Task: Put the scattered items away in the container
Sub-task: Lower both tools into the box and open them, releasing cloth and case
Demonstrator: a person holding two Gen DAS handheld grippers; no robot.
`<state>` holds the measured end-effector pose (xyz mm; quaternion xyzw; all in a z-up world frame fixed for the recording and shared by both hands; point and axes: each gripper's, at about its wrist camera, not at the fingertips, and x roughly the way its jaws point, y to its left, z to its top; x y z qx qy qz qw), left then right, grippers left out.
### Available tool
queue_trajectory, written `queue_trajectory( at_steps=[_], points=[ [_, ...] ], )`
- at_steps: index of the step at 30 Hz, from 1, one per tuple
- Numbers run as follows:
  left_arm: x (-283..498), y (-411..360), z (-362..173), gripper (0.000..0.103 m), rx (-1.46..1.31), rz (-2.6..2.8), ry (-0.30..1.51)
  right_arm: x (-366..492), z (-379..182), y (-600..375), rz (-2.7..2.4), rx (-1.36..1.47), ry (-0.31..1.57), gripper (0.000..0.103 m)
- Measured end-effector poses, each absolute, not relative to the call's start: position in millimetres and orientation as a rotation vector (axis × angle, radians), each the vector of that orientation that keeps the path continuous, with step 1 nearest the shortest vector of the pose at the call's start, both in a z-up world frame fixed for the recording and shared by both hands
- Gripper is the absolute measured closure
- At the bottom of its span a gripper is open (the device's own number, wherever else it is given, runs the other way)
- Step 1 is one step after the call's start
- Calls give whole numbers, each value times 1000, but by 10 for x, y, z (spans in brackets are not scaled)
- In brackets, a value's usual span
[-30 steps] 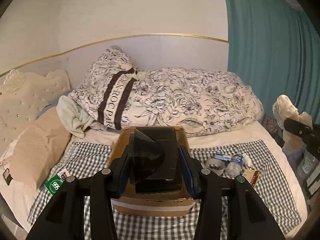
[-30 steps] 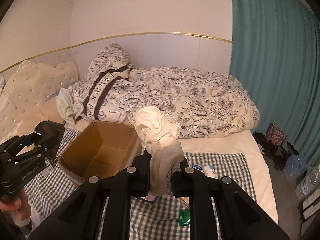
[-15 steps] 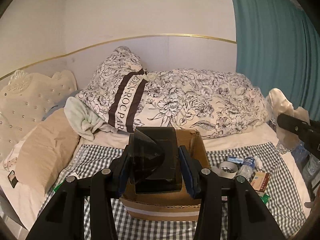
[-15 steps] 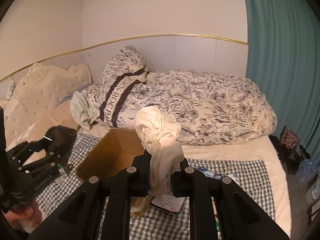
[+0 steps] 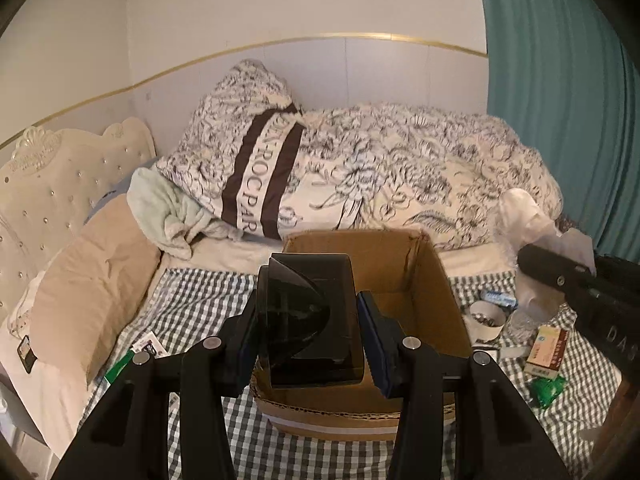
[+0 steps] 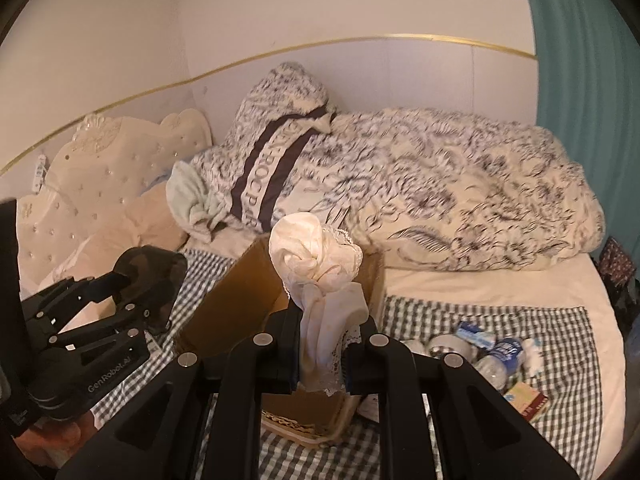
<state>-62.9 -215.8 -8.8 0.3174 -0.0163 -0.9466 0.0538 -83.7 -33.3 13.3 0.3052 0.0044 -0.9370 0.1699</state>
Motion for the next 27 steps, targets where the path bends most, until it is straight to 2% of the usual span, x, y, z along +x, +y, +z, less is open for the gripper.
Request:
queue_trajectory(
  at_steps=[14, 27],
  points=[
    [-1048, -2106, -733, 56, 1189, -2773, -65, -1201, -403, -569, -2543, 985, 11, 89],
    [-1284, -2095, -1172, 56, 1324, -2700, -106, -1517, -983, -622, -2466, 1223, 63, 89]
  ],
)
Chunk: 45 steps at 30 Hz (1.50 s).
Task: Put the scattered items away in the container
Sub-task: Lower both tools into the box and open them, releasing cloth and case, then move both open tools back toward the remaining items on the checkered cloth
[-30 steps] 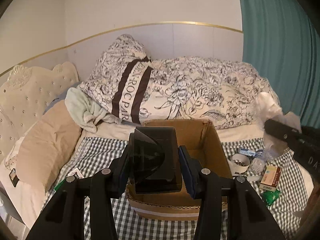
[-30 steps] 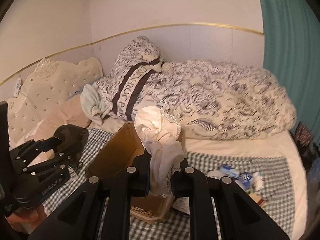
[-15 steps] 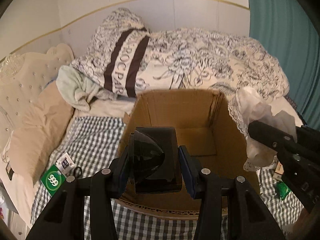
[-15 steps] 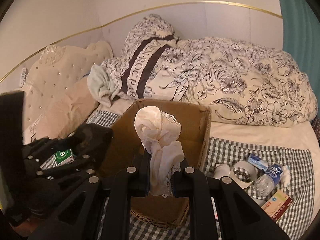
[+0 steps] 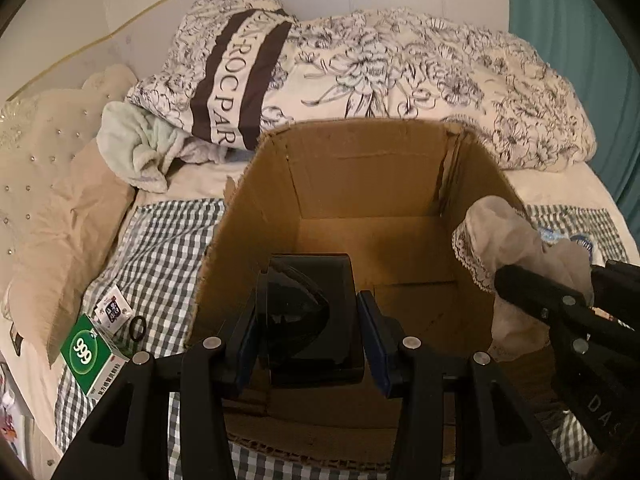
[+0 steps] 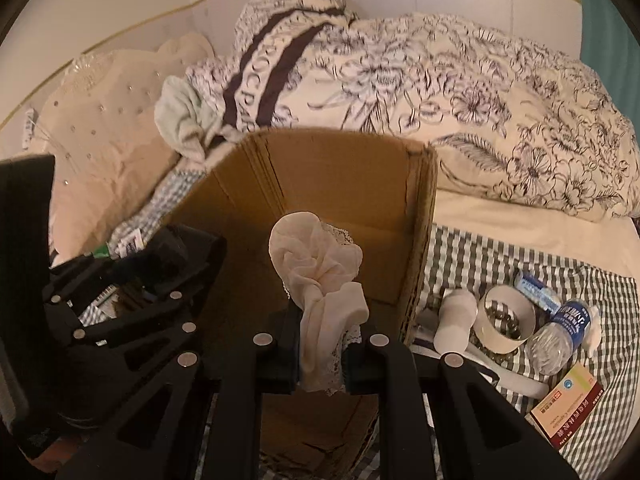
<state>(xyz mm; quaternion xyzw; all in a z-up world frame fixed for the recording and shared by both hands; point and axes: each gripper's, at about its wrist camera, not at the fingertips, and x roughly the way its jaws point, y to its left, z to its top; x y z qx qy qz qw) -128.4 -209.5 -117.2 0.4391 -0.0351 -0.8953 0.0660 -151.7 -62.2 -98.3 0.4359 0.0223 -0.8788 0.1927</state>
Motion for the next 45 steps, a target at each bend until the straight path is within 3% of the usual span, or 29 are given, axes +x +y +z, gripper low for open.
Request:
queue_trajectory(
  at_steps=[11, 14, 19, 22, 27, 38, 45],
  points=[
    [-1279, -2106, -1230, 55, 1327, -2683, -112, -1471, -1110, -691, -2414, 1257, 104, 86],
    [-1267, -2127, -1177, 47, 1303, -2680, -113, -1468, -1100, -680, -2422, 1252, 93, 67],
    [-1215, -2174, -1030, 22, 1231, -2673, -99, -1438, -972, -623, -2470, 1208, 61, 54],
    [-1162, -2185, -916, 21, 1183, -2682, -90, -1400, -863, -555, -2495, 1162, 10, 45],
    [-1066, -2164, -739, 21, 1125, -2707, -78, -1321, -691, -476, -2532, 1098, -23, 45],
    [-801, -2073, -419, 16, 1003, -2764, -38, -1095, -372, -124, -2639, 970, -91, 33],
    [-667, -1943, -258, 7, 923, -2796, 2, -897, -271, 166, -2686, 918, -77, 30]
  ],
)
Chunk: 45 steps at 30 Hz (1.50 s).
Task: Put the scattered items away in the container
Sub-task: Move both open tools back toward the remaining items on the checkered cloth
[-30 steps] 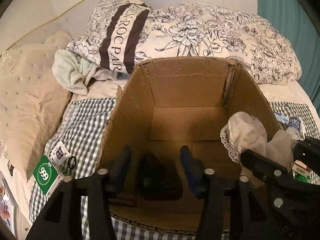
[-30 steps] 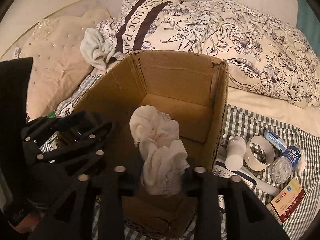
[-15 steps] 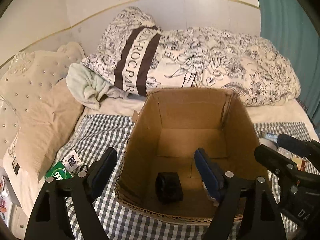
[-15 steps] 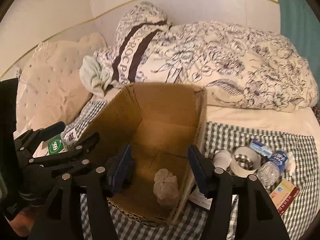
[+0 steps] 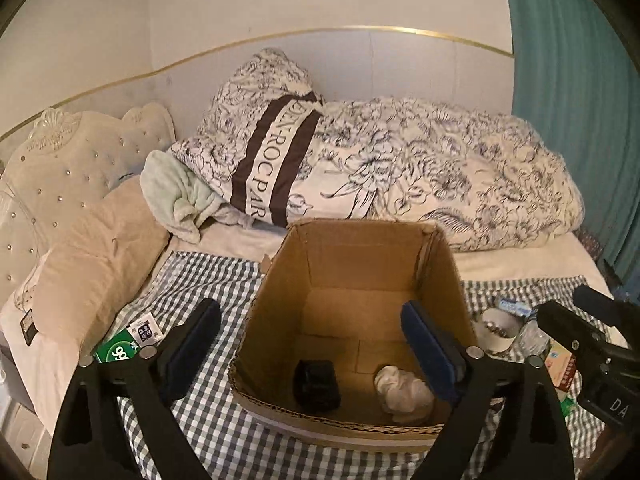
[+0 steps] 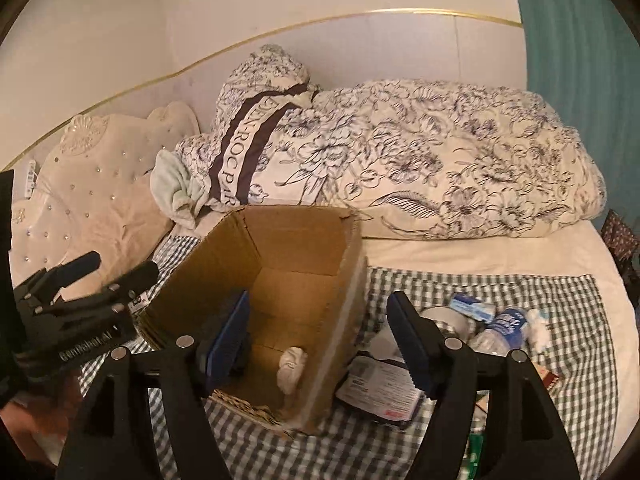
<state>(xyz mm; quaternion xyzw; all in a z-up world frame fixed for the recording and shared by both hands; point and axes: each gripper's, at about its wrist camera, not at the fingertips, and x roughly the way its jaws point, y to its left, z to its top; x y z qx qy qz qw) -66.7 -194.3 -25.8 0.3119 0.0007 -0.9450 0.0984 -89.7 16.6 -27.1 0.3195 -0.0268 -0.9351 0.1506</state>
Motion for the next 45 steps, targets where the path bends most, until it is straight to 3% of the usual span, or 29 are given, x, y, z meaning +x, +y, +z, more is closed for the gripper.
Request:
queue_trajectory(
  at_steps=[8, 22, 45],
  points=[
    [-523, -1718, -136, 0, 835, -2828, -5, -702, -41, 503, -2739, 821, -185, 19],
    [-341, -1384, -29, 0, 802, -2896, 35, -355, 168, 776, -2827, 740, -99, 1],
    [-269, -540, -270, 0, 876, -3023, -31, -83, -233, 1631, -2965, 885, -24, 0]
  ],
)
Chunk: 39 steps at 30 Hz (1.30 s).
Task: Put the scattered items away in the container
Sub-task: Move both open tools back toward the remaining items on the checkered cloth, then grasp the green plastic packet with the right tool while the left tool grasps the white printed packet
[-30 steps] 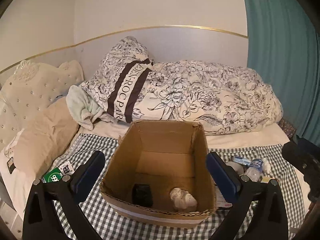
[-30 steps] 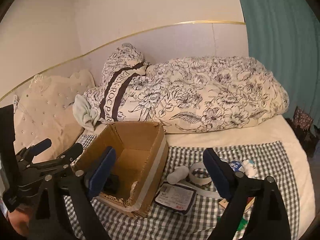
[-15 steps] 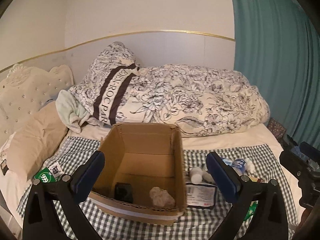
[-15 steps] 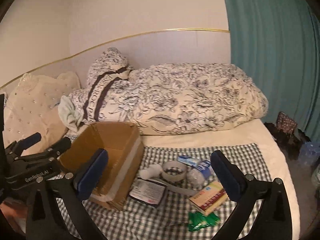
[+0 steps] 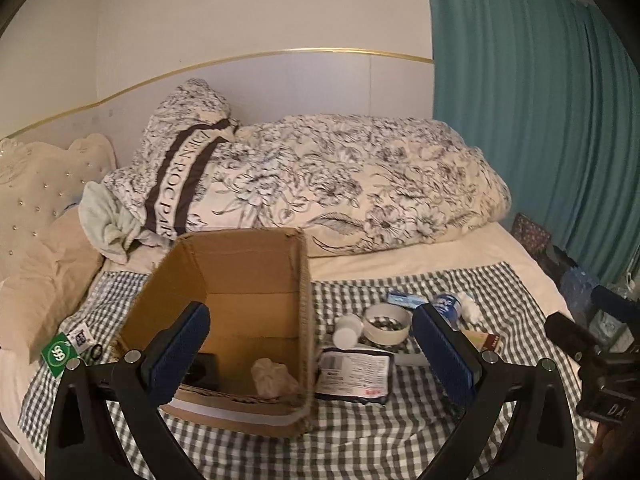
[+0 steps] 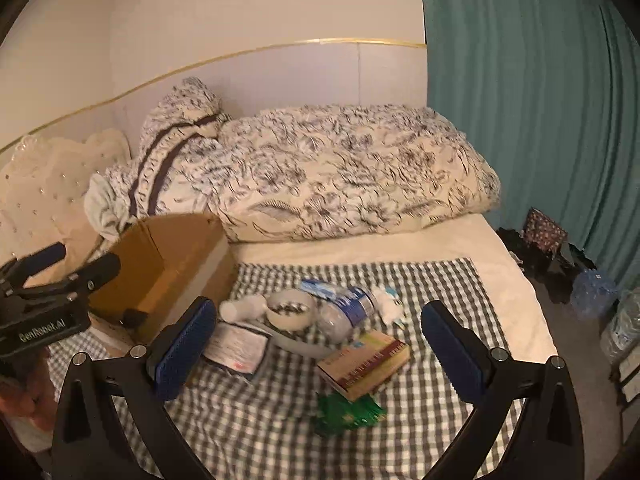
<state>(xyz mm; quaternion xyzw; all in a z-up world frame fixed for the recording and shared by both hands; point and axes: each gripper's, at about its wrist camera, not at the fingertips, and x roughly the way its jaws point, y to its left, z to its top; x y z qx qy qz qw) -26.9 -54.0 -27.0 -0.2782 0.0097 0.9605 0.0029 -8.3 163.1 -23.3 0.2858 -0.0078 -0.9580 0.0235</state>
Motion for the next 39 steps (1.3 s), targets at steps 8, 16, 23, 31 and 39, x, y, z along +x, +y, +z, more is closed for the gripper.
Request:
queue_trajectory(
  at_steps=[8, 16, 23, 31, 39],
  points=[
    [-343, -262, -533, 0, -908, 2953, 72, -60, -495, 1827, -2945, 955, -26, 0],
    [-447, -9, -838, 0, -975, 2867, 98, -77, -936, 1942, -2894, 1117, 35, 0],
    [-522, 215, -1070, 0, -1011, 2816, 151, -112, -1232, 2020, -2845, 1227, 24, 0],
    [-636, 357, -1344, 0, -1058, 2778, 197, -206, -1415, 2117, -2825, 1309, -16, 0],
    [-870, 341, -1668, 0, -1161, 2789, 204, -313, -1597, 2105, -2786, 1379, -6, 0]
  ],
)
